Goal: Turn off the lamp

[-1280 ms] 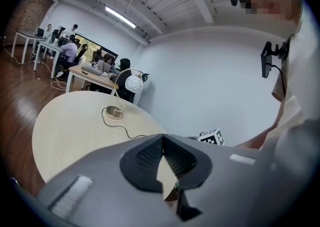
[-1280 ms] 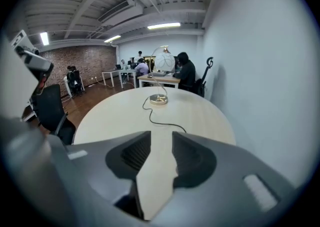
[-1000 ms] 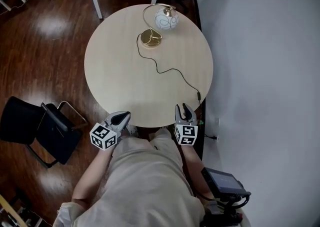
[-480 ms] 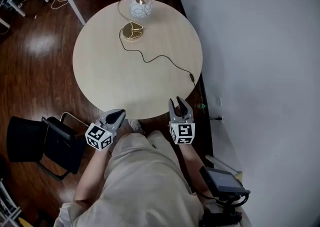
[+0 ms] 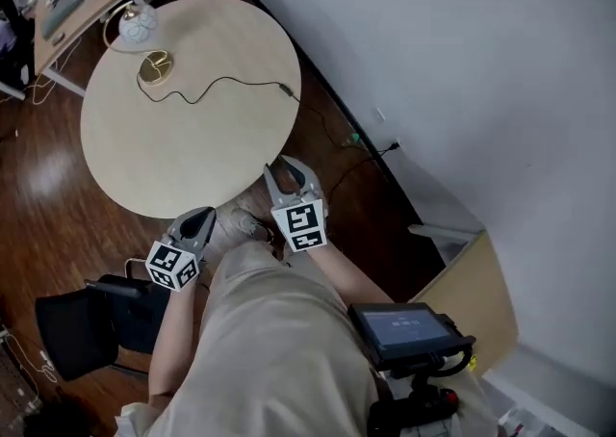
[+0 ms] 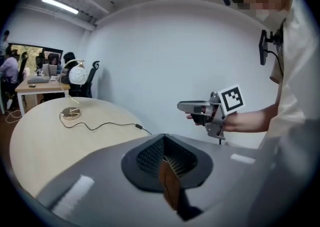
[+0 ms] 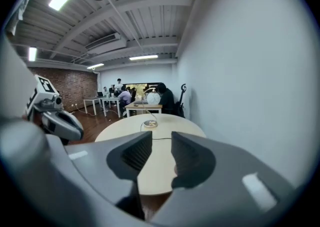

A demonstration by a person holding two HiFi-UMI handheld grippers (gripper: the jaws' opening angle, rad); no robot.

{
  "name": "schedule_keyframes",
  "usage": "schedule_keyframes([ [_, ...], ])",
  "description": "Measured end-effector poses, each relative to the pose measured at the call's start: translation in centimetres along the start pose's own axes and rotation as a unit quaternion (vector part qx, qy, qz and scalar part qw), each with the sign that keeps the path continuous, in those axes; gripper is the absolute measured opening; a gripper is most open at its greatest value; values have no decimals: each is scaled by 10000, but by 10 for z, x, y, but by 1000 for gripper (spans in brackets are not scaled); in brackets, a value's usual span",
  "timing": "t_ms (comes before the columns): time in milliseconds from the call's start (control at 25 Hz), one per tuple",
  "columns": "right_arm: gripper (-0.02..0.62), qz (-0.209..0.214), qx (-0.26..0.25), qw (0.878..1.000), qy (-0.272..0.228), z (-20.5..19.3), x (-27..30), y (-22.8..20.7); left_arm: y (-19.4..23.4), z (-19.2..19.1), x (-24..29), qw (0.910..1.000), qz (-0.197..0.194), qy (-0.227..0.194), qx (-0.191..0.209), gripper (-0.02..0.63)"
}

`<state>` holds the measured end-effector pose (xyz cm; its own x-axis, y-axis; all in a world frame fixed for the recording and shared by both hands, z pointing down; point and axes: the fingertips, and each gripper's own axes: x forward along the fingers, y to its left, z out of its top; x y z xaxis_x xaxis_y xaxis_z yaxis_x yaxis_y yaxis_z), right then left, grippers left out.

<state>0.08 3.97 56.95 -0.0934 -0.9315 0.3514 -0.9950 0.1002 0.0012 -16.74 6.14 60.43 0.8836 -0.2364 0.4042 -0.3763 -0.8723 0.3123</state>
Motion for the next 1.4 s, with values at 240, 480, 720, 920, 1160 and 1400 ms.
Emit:
schedule_keyframes([
  [240,115,-241,174,9991,-292,13,-66,-1,-79,-20,4,9984,-471,230,204,3],
  [480,112,-509,294,9973,-443,3,-111,-9,-123,-27,-1,9974,-645,280,123,3],
  [720,112,-651,610,9953,-379,-23,-138,-4,-129,-19,-18,9976,-597,302,149,3],
  [920,106,-1014,626,9926,-214,-34,-148,0,-116,-12,-19,9957,-871,263,166,3],
  [1160,101,-1312,547,9898,-103,-29,-139,12,-104,0,-29,9910,-1257,158,423,3],
  [1400,101,-1076,276,9938,-94,-38,-123,44,-69,-15,-54,9913,-1234,116,441,3],
])
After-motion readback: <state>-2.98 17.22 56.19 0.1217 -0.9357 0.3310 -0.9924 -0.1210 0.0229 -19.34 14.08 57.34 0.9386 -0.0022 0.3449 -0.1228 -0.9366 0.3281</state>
